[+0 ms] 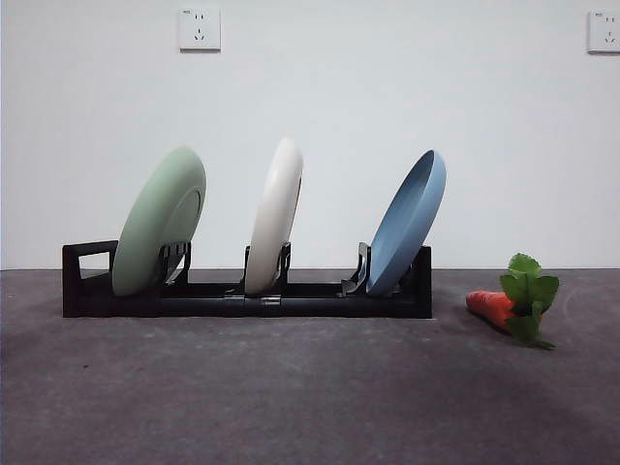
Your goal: Take the green plate from the plate rack,put the plate on the table,take the carrot from the table,put the carrot in the plate
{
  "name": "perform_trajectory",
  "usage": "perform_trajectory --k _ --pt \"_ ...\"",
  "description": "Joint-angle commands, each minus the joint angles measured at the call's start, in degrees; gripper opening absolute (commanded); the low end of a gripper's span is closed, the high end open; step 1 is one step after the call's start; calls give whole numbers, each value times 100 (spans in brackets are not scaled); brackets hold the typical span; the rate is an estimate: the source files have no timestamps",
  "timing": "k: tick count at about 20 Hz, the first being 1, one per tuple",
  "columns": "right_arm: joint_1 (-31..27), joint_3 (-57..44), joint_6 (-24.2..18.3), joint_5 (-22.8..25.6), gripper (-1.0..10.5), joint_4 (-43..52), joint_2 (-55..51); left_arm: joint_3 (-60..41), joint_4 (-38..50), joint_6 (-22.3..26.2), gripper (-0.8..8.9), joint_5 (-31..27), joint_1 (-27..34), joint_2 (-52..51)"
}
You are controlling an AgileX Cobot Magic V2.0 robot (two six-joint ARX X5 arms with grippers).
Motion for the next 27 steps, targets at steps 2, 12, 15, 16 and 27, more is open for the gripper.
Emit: perform_trajectory --k 2,12,15,16,27 --pt "11 879 -398 -367 -12 -671 608 553 -291 219 -8 446 9 459" --pt "15 3134 -1738 -883 -11 -3414 2085 1967 -1989 1276 -8 1768 7 1574" --pt "15 3475 -2004 -883 -11 -4061 2321 2308 -2590 1659 -8 1849 2 1775" --pt "15 3539 -2065 -883 -11 -4216 2369 2400 -2756 1762 -8 1845 2 1818" --pt "15 3593 -2166 -876 680 -4704 2459 2734 -3388 1934 594 1764 2 1967"
